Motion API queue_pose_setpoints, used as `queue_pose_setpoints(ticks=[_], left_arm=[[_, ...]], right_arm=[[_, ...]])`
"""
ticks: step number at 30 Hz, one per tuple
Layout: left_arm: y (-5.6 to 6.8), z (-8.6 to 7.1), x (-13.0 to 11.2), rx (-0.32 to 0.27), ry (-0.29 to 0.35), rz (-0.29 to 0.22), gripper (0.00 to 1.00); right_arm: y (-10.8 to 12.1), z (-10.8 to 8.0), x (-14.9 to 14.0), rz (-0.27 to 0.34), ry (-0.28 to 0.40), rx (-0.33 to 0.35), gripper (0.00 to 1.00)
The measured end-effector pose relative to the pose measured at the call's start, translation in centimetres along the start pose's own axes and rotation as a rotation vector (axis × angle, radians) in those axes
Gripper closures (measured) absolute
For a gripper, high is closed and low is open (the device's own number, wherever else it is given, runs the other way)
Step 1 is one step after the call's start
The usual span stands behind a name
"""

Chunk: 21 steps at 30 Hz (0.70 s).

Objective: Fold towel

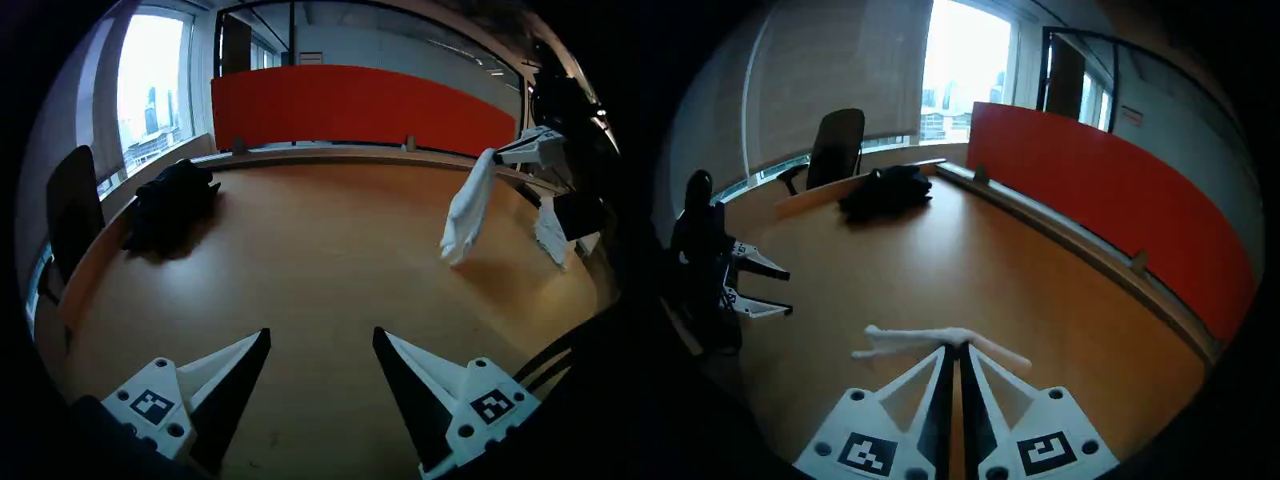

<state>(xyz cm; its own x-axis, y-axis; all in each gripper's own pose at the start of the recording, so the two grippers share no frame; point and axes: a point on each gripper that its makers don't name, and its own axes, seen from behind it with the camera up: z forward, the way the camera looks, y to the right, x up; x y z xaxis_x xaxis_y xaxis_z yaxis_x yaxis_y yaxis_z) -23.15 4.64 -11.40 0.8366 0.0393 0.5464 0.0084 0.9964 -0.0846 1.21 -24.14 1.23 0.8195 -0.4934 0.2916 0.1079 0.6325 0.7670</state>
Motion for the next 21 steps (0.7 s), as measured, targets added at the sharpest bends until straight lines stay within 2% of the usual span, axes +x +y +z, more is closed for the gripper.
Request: queue_pose_setpoints(ticks=[6,21], left_arm=[[0.2,-0.1,0.5,-0.006,0.007,0.007,0.05],[0.4,0.5,1.2,-0.013,0.005,0.013,0.05]], right_arm=[[2.2,-1.5,1.1,-0.017,-0.003,-0.025,0.95],[7.2,-4.9,1.8,-0.002,-0.013,-0.072,0.95]])
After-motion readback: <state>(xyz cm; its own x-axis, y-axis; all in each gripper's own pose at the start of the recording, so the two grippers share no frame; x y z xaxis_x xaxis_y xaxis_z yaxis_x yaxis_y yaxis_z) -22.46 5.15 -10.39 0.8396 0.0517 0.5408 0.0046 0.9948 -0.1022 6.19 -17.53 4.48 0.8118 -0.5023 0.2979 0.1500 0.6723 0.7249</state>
